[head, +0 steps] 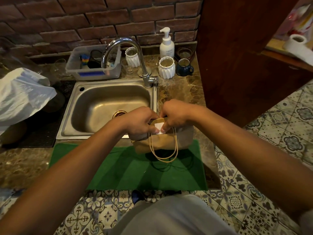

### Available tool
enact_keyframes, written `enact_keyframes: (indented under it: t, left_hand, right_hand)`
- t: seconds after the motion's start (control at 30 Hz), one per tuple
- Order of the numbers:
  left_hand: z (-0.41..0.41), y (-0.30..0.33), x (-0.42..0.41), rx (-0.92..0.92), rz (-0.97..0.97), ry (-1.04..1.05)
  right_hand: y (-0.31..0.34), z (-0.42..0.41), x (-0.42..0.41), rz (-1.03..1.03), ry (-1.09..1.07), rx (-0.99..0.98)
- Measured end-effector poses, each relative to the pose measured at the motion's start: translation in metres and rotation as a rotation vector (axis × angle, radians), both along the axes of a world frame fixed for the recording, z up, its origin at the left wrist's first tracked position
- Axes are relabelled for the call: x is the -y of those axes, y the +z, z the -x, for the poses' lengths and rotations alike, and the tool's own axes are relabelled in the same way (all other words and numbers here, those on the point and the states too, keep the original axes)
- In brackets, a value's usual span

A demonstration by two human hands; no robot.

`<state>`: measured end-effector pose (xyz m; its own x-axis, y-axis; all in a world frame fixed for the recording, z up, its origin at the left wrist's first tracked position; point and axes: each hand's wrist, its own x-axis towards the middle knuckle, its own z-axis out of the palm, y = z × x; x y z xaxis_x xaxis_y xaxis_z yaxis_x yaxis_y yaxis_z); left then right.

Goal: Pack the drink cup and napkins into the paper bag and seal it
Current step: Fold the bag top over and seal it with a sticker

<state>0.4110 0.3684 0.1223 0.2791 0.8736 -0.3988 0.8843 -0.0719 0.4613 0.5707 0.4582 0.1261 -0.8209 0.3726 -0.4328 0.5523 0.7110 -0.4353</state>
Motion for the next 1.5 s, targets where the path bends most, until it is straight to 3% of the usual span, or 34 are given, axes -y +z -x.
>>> enact_keyframes:
  t: [0.4, 0.73, 1.03, 1.17, 1.5]
  left_hand:
    - [0.0, -0.002, 0.005, 0.025, 0.044, 0.029]
    - [-0.001, -0.014, 0.005, -0.079, 0.011, -0.015]
    - [0.001, -0.017, -0.001, 0.077, 0.118, 0.057]
    - [0.001, -0.022, -0.004, 0.04, 0.104, 0.023]
    - [-0.004, -0.026, -0.006, 0.014, 0.096, 0.017]
  right_hand:
    - [-0.005, -0.004, 0.007, 0.114, -0.005, 0.008]
    - [-0.018, -0.004, 0.008, 0.151, -0.037, 0.005]
    - [-0.021, 0.001, 0.011, -0.059, -0.009, 0.041]
    - [-0.025, 0.001, 0.013, -0.108, -0.035, 0.061]
    - [-0.022, -0.006, 0.002, -0.032, 0.043, 0.116]
